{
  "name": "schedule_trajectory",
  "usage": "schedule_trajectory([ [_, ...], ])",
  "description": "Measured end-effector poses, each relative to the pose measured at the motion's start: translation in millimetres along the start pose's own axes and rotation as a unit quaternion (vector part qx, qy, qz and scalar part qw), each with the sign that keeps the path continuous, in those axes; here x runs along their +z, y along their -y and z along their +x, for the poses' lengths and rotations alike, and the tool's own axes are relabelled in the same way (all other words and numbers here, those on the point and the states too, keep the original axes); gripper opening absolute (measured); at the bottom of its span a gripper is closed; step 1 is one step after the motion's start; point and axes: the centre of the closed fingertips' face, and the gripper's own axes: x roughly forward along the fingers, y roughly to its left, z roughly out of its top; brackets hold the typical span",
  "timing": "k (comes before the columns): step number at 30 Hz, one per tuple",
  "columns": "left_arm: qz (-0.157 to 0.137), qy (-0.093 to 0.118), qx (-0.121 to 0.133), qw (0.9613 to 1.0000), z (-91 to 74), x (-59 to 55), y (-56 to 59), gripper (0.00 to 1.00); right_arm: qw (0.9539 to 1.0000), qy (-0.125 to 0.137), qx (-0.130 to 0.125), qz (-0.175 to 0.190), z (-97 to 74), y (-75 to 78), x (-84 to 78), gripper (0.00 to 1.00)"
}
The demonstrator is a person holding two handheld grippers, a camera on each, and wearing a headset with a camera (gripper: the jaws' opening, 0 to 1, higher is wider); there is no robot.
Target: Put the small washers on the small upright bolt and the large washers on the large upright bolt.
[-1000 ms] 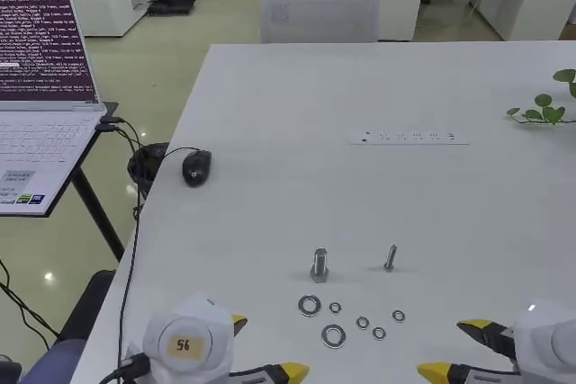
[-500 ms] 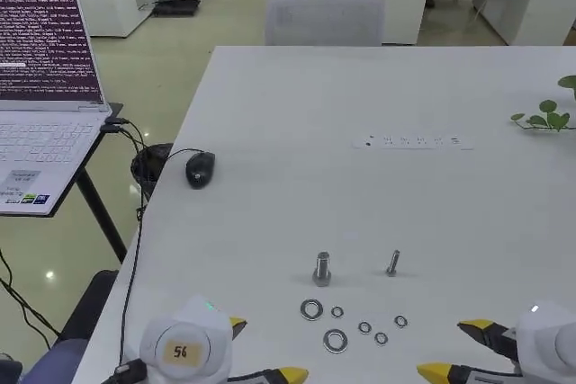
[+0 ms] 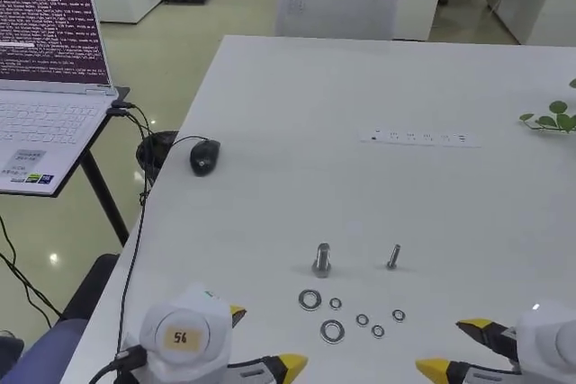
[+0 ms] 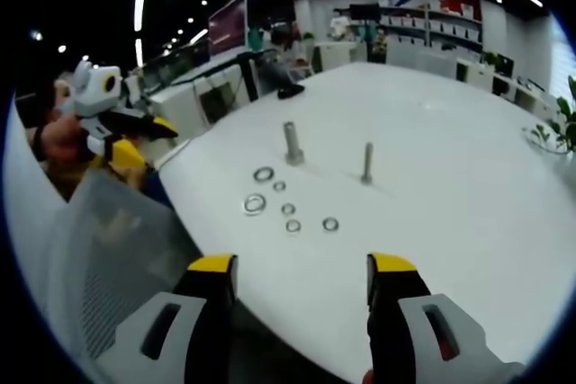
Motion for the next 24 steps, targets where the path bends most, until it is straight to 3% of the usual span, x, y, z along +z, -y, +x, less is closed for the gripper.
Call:
schedule_trajectory([
  [8,-0.006,0.0,0.003,1.0,-0.2,-2.3,-1.6,0.6,0.9999,-0.011,-0.001,-0.002,-1.1,1.0,-6.3,0.6],
  [18,-0.007,0.006,0.006,0.9999,-2.4,2.3,-4.7,0.6,0.9996,-0.023,-0.006,-0.016,2.1,9.5,0.4,0.59],
  [24,-0.014,0.008,0.009,0.9998,-2.3,2.3,-5.3,0.59,0.9979,-0.048,0.005,-0.042,12.2,18.8,6.7,0.49],
])
